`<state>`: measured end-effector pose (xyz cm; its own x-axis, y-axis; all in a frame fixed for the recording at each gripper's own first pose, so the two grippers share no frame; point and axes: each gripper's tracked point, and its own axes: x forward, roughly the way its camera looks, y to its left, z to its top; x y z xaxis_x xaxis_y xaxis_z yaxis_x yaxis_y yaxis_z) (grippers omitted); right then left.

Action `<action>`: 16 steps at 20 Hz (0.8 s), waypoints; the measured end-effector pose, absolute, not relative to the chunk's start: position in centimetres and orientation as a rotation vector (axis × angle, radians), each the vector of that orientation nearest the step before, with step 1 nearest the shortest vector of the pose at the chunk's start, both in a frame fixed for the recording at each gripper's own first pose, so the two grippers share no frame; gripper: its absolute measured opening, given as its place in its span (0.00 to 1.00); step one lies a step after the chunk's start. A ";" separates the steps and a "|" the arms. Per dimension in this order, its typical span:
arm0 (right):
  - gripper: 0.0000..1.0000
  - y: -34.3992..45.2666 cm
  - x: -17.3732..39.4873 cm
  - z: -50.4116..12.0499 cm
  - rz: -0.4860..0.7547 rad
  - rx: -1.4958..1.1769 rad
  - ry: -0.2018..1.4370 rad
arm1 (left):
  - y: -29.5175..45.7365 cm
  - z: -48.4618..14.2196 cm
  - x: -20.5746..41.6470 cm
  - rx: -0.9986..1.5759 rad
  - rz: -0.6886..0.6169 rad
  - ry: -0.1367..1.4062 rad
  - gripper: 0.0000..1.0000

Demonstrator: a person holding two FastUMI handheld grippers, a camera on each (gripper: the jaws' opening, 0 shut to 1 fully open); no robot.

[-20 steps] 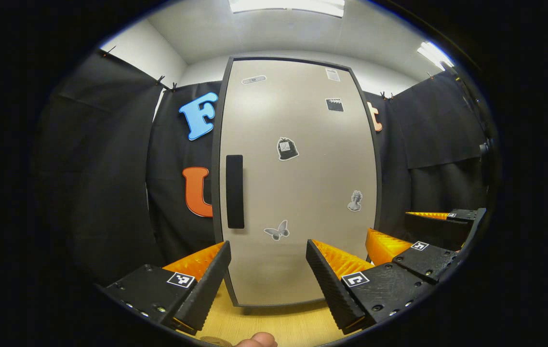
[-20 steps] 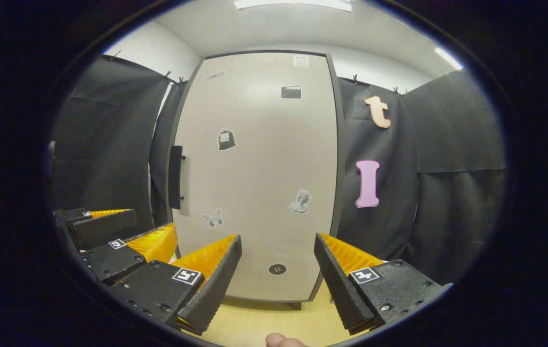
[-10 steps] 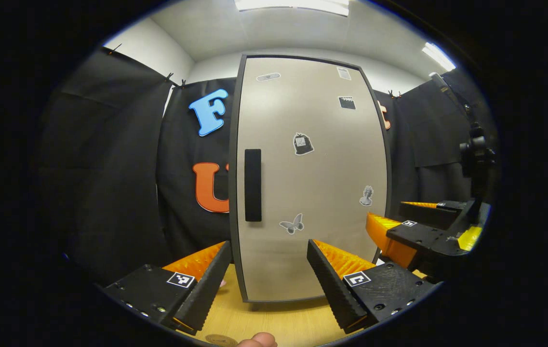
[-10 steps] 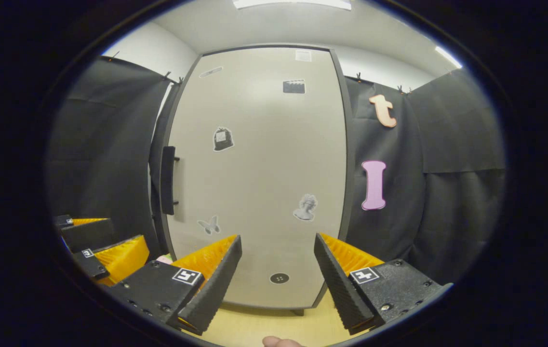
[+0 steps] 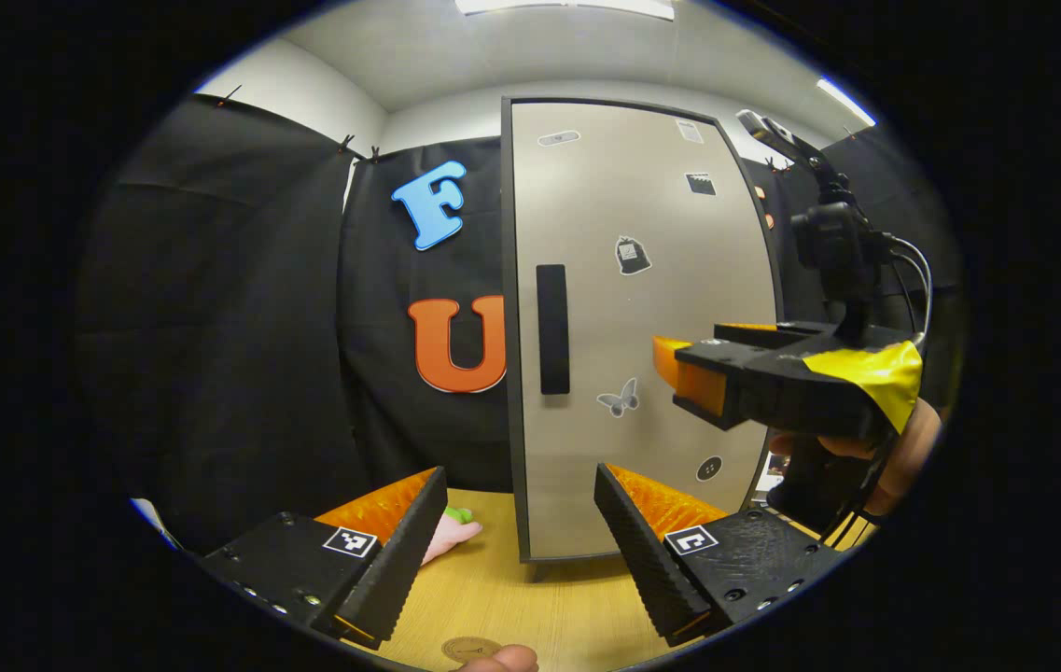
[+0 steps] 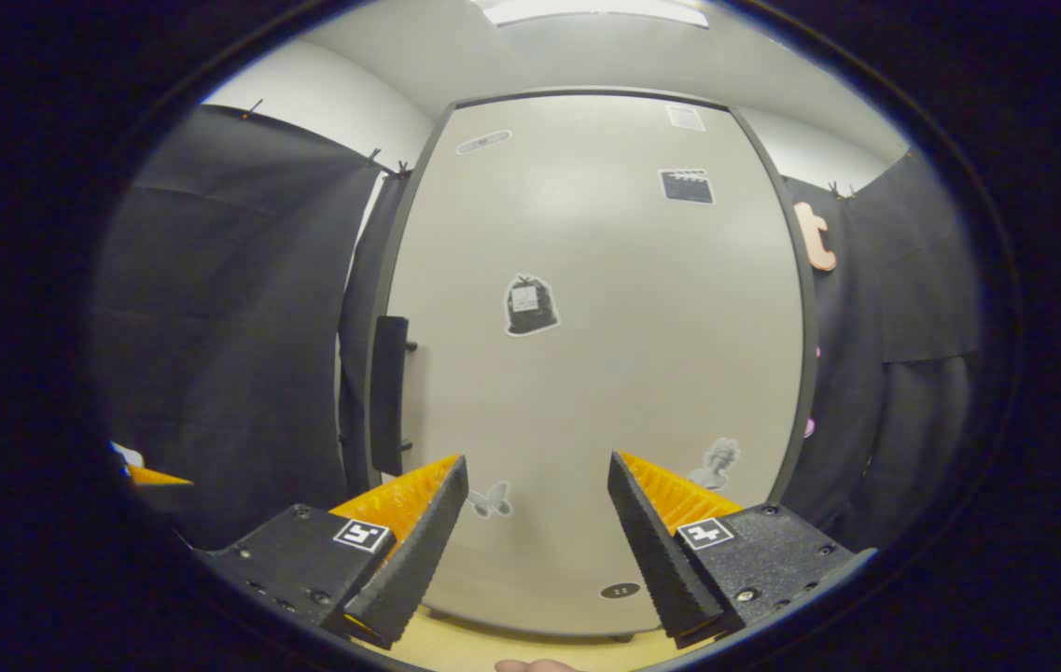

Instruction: Open the cabinet door with the right hand, grasp the bottle in the cabinet with the left hand and place it on the coaster, then close the cabinet door with the right hand.

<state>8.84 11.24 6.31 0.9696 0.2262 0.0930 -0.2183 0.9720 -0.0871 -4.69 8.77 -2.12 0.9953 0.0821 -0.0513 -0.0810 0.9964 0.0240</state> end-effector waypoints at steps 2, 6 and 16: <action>0.97 13.7 9.6 7.2 0.263 -0.081 -0.118 | 10.0 -2.1 -5.4 0.034 0.104 0.055 0.96; 0.97 18.1 11.0 7.7 0.330 -0.068 -0.123 | 12.8 -1.6 -6.8 0.036 0.149 0.035 0.96; 0.75 22.5 14.4 7.4 0.304 -0.136 -0.092 | 18.2 -2.3 -8.5 -0.084 0.229 0.032 0.95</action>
<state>14.37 22.54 7.44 0.9499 0.3046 0.0694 -0.2923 0.9450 -0.1468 -8.54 18.18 -2.32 0.9734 0.2253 -0.0415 -0.2280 0.9704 -0.0792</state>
